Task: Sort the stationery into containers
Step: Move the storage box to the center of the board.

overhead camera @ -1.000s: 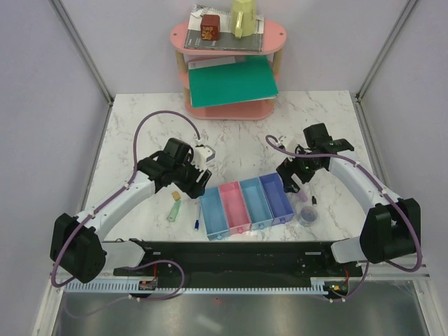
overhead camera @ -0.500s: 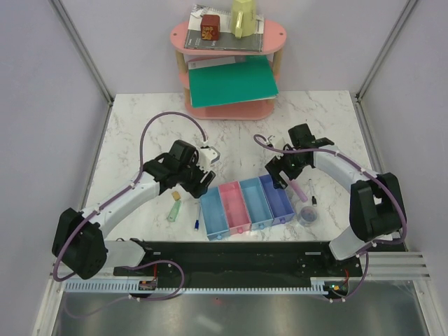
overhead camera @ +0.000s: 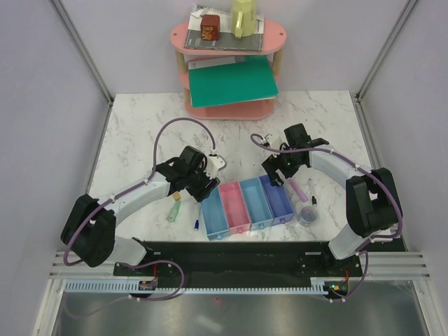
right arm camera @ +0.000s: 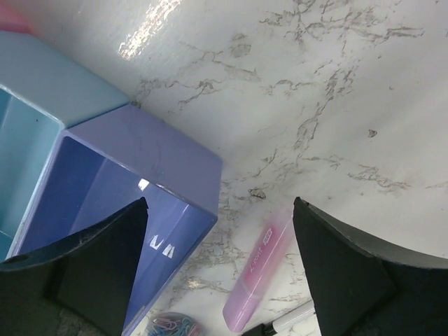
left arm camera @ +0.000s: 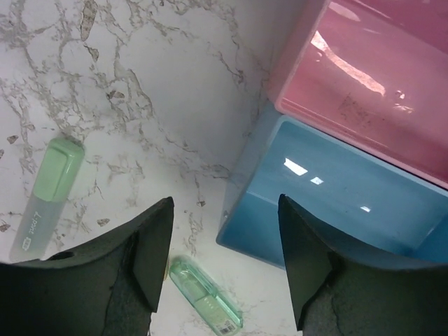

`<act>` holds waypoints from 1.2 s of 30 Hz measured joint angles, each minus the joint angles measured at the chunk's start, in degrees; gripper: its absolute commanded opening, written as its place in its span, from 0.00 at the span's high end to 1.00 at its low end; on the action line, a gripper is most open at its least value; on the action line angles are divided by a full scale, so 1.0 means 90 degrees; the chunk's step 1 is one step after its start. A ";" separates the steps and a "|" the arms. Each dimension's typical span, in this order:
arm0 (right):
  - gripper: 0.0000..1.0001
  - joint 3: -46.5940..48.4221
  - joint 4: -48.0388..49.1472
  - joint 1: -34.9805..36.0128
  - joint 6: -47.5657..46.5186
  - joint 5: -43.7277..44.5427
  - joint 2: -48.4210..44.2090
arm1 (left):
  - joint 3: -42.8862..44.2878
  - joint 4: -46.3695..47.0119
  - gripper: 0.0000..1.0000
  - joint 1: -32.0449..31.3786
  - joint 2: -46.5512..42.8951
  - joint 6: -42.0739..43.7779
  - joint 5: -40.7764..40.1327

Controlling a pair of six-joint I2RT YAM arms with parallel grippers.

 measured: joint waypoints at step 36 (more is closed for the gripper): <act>0.55 0.1132 0.0918 0.0148 0.0250 0.1205 0.1185 | 0.0969 0.1741 0.66 0.0017 0.2057 0.1520 -0.1248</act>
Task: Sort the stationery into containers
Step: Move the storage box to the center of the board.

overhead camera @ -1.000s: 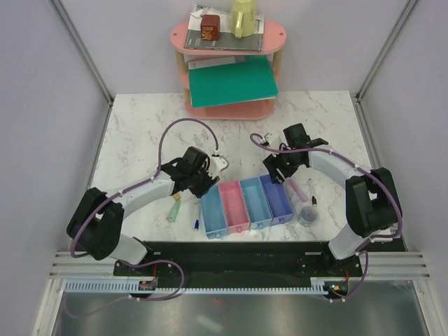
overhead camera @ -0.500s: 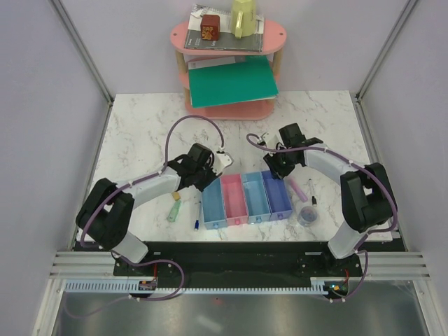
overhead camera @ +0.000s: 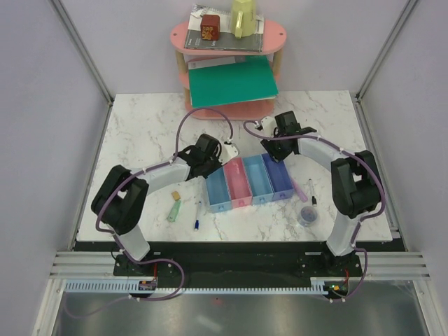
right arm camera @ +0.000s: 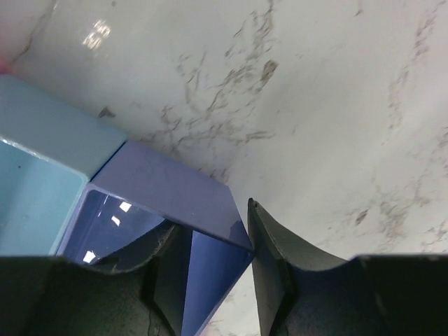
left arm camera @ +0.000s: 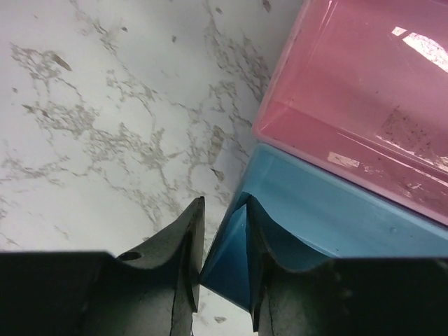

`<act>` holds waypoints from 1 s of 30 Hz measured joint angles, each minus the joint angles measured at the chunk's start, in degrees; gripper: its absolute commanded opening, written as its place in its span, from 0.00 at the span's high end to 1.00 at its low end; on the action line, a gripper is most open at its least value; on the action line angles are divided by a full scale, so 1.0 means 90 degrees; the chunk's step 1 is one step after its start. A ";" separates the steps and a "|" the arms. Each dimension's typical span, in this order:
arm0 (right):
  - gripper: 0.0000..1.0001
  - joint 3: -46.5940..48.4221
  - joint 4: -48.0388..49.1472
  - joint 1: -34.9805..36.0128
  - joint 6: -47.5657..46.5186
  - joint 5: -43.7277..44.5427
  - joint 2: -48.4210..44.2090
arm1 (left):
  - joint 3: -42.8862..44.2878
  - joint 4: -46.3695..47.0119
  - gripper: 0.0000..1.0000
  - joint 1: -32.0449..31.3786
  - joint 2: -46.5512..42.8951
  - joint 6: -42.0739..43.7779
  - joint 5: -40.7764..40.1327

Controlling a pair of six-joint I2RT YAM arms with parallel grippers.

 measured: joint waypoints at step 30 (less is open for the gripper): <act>0.43 0.1841 0.1409 0.0117 0.0044 0.0872 0.1508 | 0.1506 0.2722 0.46 0.0486 0.2008 0.1698 -0.1496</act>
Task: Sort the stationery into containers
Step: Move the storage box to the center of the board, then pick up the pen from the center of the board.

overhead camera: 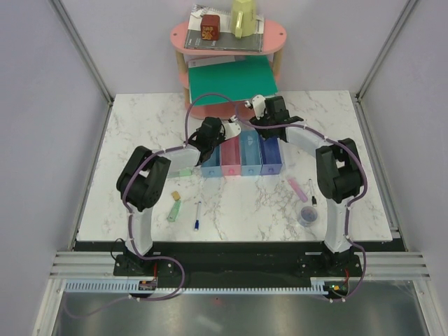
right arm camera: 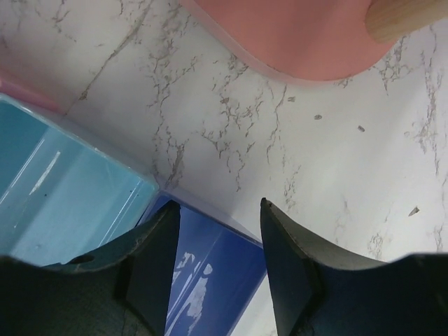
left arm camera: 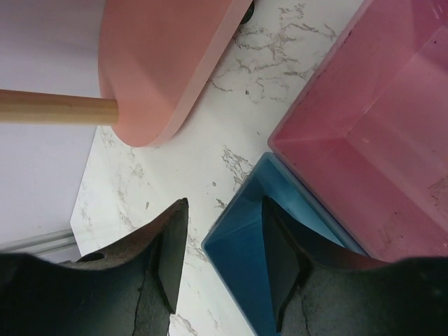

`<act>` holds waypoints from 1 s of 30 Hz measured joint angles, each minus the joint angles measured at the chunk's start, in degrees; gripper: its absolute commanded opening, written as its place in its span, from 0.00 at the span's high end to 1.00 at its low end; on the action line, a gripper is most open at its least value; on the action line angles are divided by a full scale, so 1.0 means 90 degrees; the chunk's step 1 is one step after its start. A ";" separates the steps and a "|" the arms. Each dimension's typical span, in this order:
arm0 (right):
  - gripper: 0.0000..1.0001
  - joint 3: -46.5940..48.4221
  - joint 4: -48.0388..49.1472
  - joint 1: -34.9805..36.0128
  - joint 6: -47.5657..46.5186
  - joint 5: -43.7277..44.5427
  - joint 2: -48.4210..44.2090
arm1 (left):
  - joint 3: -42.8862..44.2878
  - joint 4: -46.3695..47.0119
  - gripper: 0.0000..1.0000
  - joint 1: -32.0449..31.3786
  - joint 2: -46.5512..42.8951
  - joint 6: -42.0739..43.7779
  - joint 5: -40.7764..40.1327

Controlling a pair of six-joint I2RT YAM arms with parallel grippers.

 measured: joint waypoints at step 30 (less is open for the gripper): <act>0.27 -0.2786 -0.1702 0.0075 -0.0869 -0.0522 -0.4420 | -0.3453 -0.1826 0.26 0.0044 -0.5112 -0.0114 0.0714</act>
